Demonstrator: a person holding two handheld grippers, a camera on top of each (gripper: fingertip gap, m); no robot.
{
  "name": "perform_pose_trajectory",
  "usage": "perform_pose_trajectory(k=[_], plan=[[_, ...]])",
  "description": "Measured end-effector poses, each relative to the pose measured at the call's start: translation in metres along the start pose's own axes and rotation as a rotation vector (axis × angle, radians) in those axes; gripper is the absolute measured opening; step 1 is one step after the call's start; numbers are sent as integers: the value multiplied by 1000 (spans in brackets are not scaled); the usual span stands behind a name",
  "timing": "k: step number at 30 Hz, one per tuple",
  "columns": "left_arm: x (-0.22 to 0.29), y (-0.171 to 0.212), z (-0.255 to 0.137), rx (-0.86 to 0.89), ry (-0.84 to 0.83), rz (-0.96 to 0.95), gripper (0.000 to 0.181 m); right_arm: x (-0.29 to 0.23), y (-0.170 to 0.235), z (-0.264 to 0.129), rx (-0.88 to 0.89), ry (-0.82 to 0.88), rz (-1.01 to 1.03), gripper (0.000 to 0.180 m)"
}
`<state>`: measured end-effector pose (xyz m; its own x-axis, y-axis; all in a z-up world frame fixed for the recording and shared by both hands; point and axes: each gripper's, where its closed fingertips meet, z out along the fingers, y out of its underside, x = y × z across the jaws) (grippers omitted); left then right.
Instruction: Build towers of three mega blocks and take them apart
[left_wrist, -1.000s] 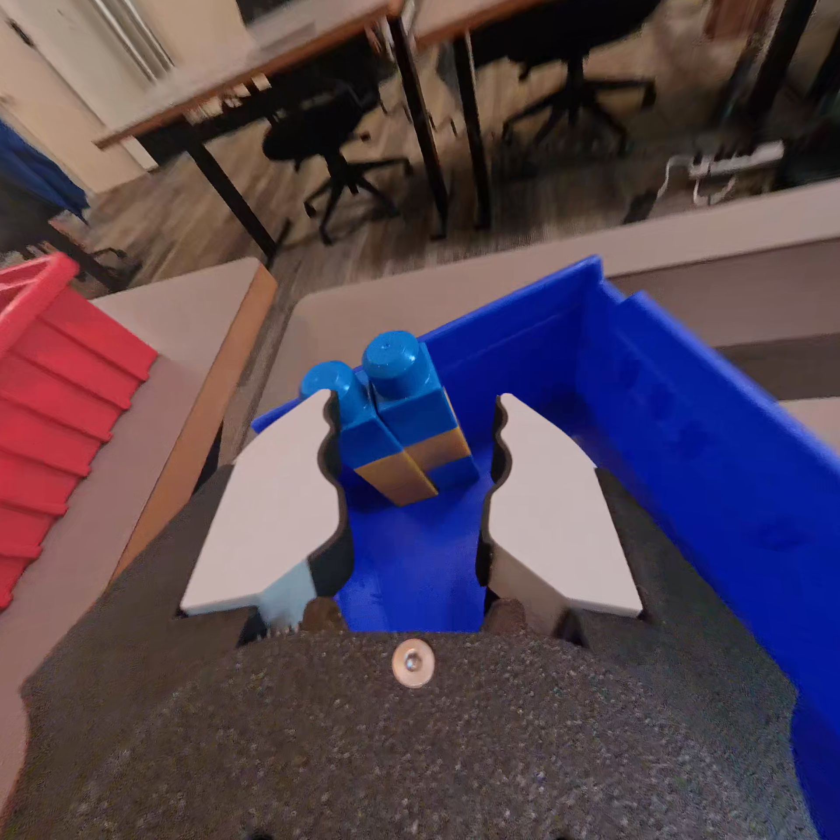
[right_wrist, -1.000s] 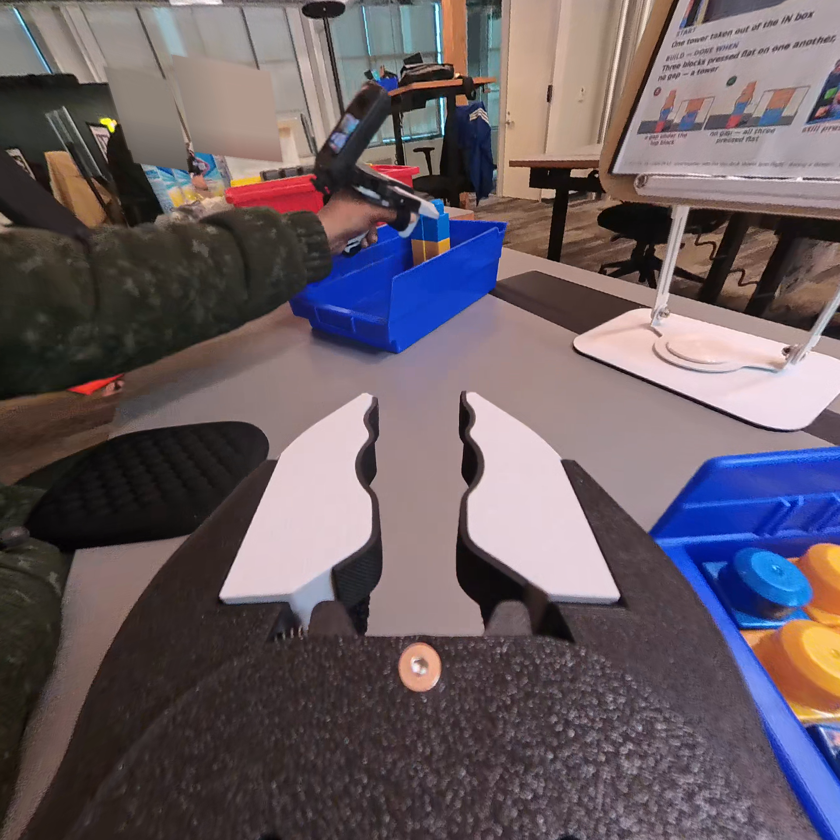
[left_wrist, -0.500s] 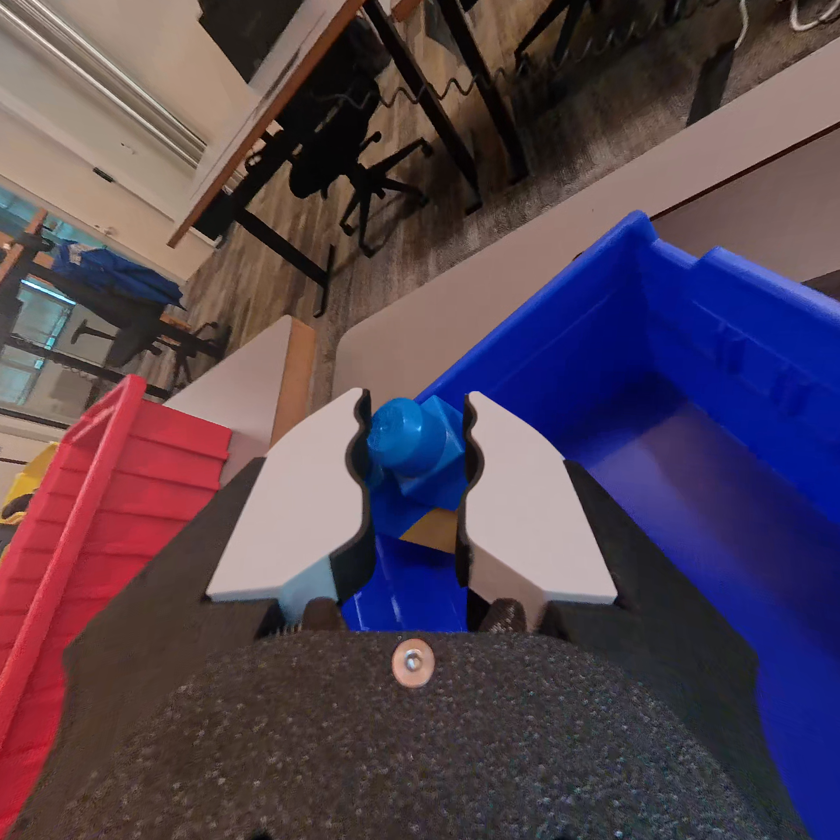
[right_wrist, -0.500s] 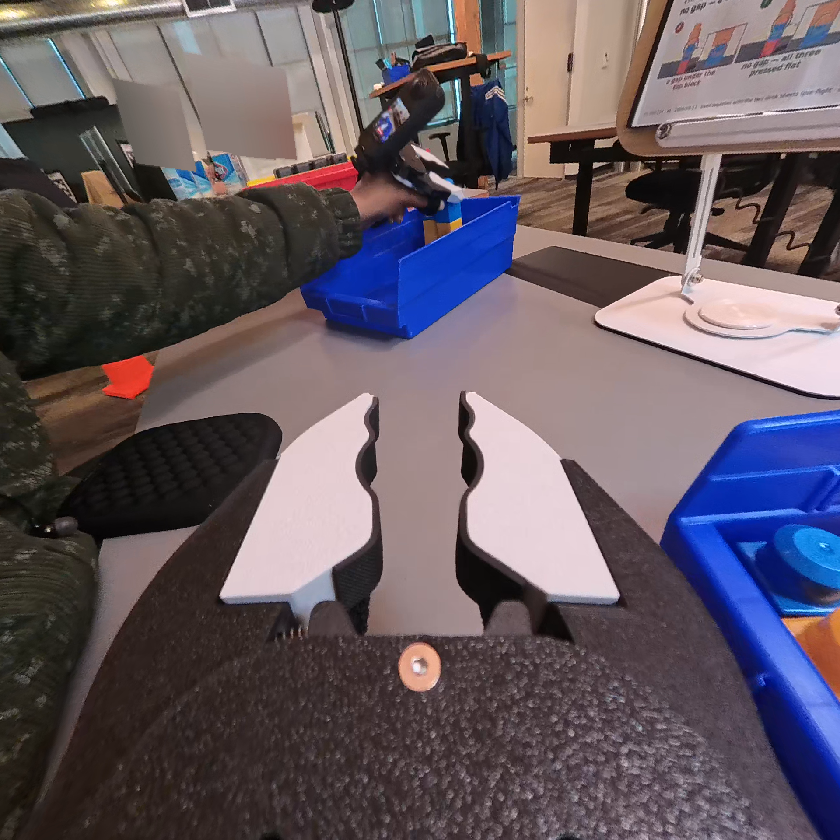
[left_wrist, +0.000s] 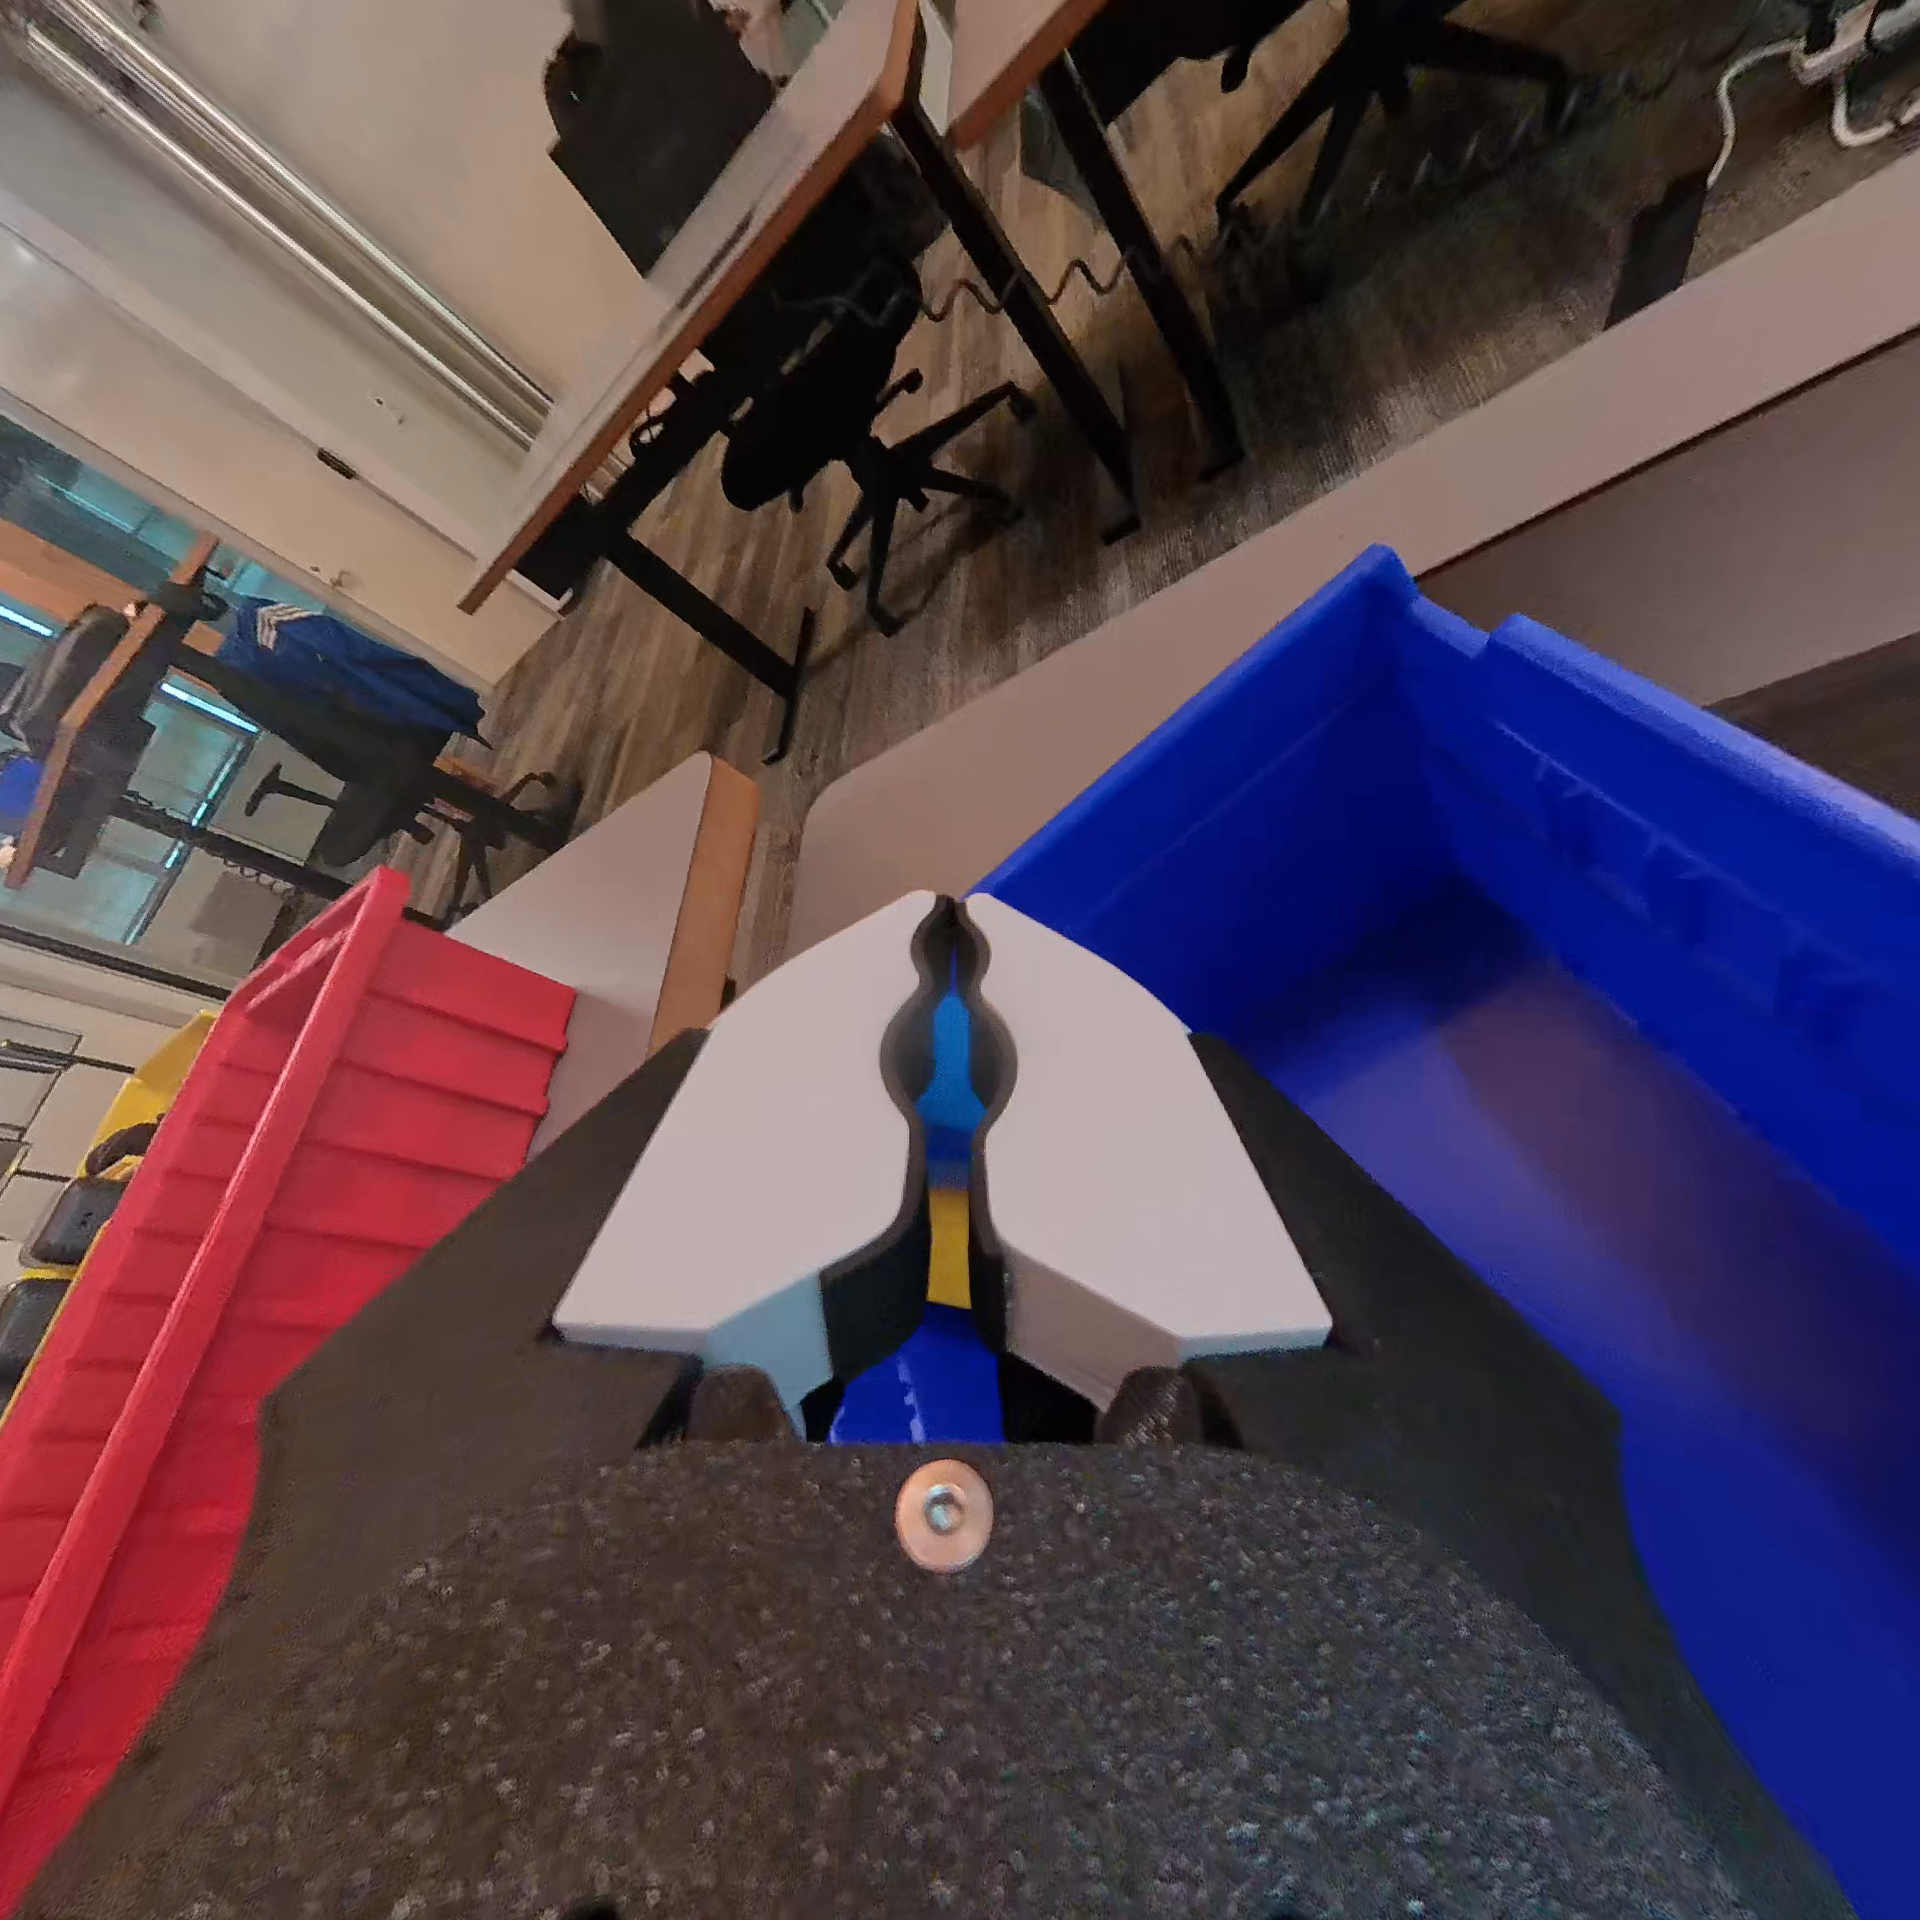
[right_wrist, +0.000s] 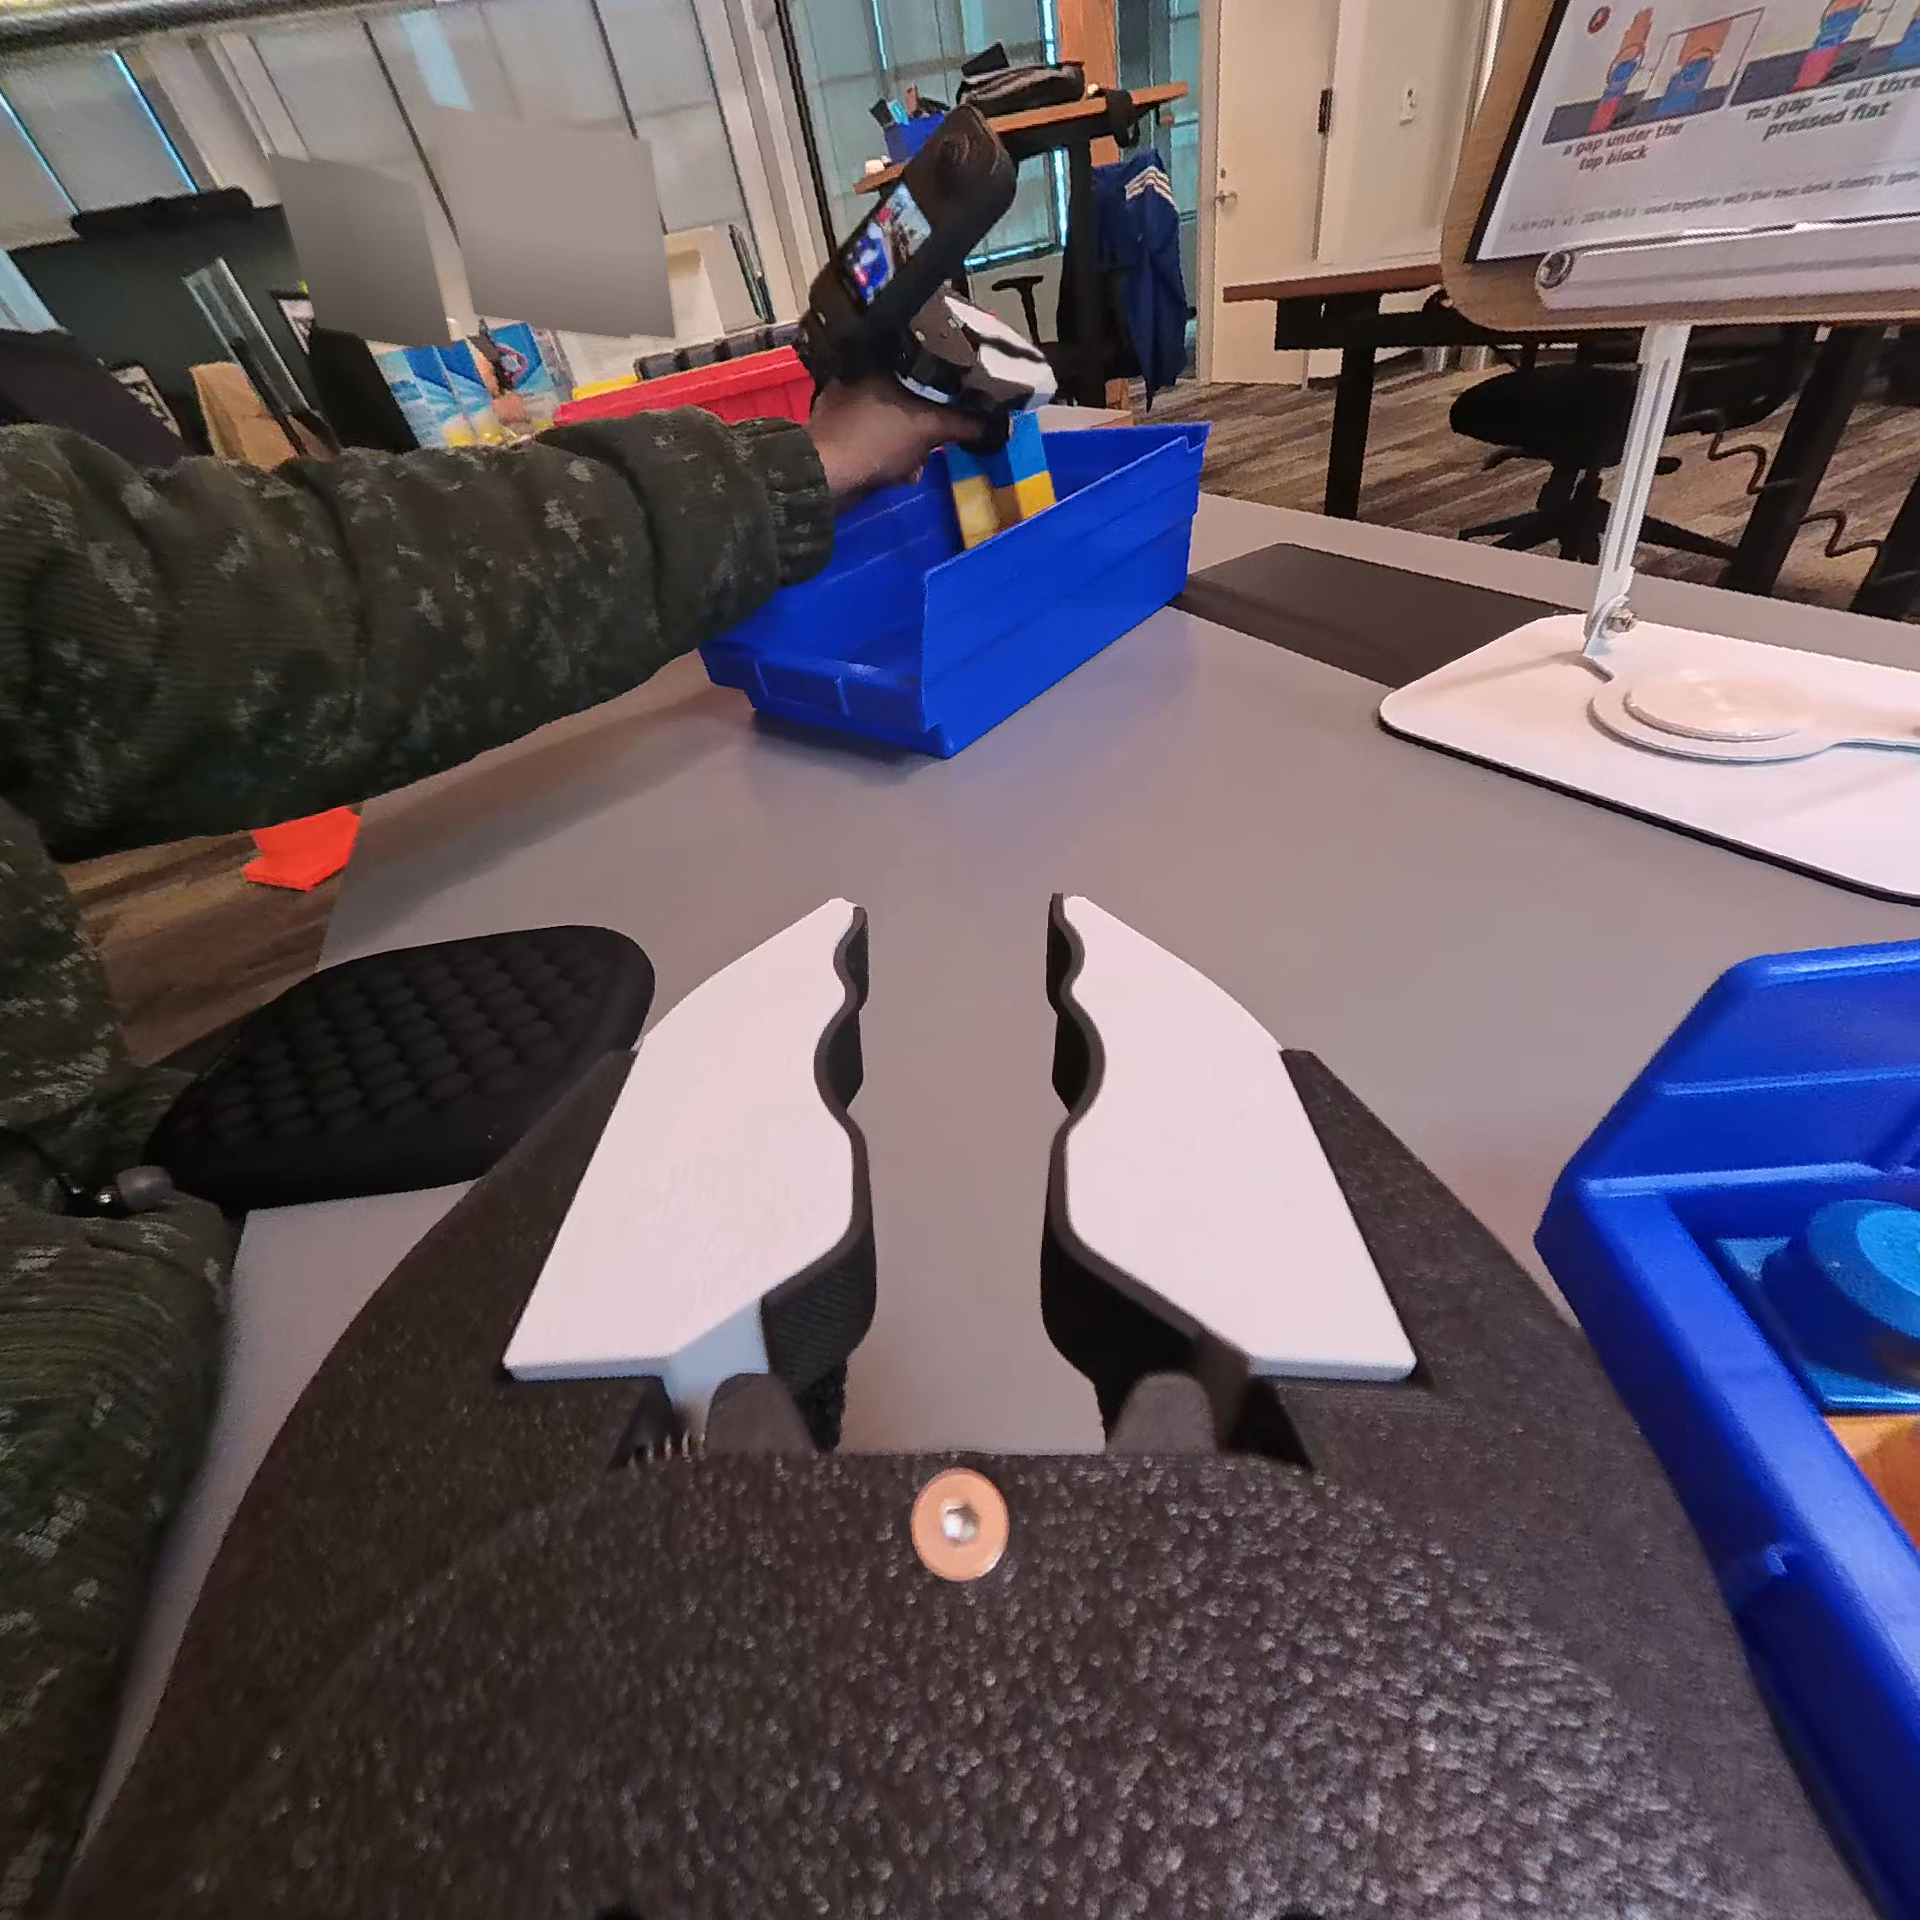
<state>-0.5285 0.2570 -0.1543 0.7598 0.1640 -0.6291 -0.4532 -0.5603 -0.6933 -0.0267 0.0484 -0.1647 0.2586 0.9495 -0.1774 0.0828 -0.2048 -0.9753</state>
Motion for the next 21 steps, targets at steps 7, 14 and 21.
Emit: perform_pose_trajectory(k=[7,14,21], plan=[[-8,10,5,-44,8,-83,18,-3,5,4,-18,-15,11,33],[18,33,17,-176,145,-145,35,-4,9,6,-32,-30,24,33],[22,37,21,-157,73,-111,0,-2,9,5,-32,-26,31,33]])
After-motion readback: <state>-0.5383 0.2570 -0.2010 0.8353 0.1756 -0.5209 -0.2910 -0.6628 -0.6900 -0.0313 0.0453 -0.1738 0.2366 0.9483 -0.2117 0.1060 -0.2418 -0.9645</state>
